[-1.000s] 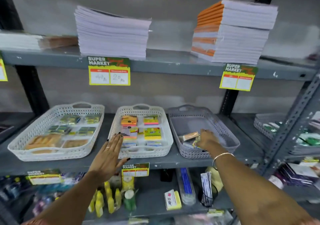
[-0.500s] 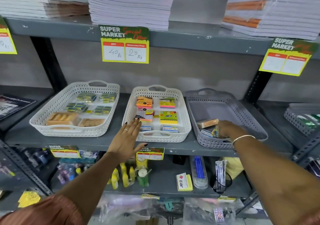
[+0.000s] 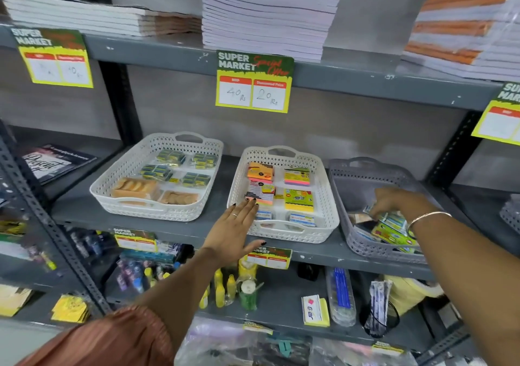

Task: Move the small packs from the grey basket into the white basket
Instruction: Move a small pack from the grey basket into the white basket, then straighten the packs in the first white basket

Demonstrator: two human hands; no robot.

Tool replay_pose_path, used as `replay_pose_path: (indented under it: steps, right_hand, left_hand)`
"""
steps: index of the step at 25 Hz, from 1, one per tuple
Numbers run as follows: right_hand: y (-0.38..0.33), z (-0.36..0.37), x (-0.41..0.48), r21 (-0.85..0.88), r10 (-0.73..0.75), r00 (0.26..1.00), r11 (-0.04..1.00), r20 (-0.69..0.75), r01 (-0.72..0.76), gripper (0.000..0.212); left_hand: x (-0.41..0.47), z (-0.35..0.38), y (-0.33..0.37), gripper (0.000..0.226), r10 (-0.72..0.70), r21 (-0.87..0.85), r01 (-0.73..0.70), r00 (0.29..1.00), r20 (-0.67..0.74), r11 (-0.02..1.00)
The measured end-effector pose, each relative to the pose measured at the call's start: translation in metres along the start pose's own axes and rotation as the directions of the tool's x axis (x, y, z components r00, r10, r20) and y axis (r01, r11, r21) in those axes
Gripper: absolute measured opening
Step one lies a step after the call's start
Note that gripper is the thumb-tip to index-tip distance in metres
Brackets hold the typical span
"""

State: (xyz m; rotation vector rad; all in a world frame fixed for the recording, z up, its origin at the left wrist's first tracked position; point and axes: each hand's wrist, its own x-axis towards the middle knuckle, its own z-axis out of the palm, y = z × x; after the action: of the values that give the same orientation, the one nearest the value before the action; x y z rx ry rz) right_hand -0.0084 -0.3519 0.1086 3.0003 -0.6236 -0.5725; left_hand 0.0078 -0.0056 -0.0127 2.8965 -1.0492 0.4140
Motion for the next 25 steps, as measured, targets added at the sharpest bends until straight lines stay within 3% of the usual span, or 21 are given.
replay_pose_path:
  steps: [2,4,7,11,12,14,17,20,25]
  right_hand:
    - [-0.028,-0.019,0.005,0.021,-0.08,0.996,0.997,-0.034,0.081,0.032]
    - [-0.069,-0.039,0.003,0.029,-0.186,0.978,0.982,-0.092,0.189,0.015]
    - [-0.15,-0.063,-0.009,0.076,-0.331,0.92,0.933,-0.209,0.353,0.034]
    - [-0.274,-0.068,-0.002,0.061,-0.51,0.801,0.831,-0.312,0.553,0.028]
    - [-0.305,-0.066,0.003,0.074,-0.528,0.784,0.813,-0.327,0.578,0.035]
    - [-0.359,-0.056,0.011,0.078,-0.57,0.754,0.778,-0.327,0.623,0.042]
    - [-0.414,-0.034,0.031,0.05,-0.606,0.747,0.767,-0.274,0.64,0.03]
    - [-0.435,-0.008,0.054,0.049,-0.577,0.793,0.802,-0.194,0.596,0.051]
    - [-0.448,0.017,0.069,-0.016,-0.576,0.81,0.816,-0.11,0.578,0.049]
  left_hand:
    - [-0.002,-0.003,-0.009,0.091,0.024,0.006,-0.024,1.0,-0.013,1.0]
    - [-0.007,-0.011,-0.033,0.084,-0.039,0.026,0.04,0.998,-0.041,0.999]
    - [-0.027,-0.029,-0.094,0.081,-0.21,0.093,0.216,0.975,-0.075,0.972]
    - [-0.071,-0.044,-0.188,0.09,-0.319,0.077,0.32,0.947,-0.03,0.944]
    - [-0.082,-0.044,-0.207,0.094,-0.326,0.084,0.326,0.945,-0.006,0.942]
    - [-0.095,-0.038,-0.233,0.098,-0.311,0.101,0.306,0.949,0.043,0.947]
    - [-0.099,-0.024,-0.247,0.093,-0.285,0.108,0.278,0.957,0.048,0.954]
    - [-0.098,-0.016,-0.25,0.09,-0.28,0.088,0.277,0.96,0.024,0.957]
    - [-0.1,-0.014,-0.25,0.092,-0.279,0.062,0.278,0.96,0.011,0.959]
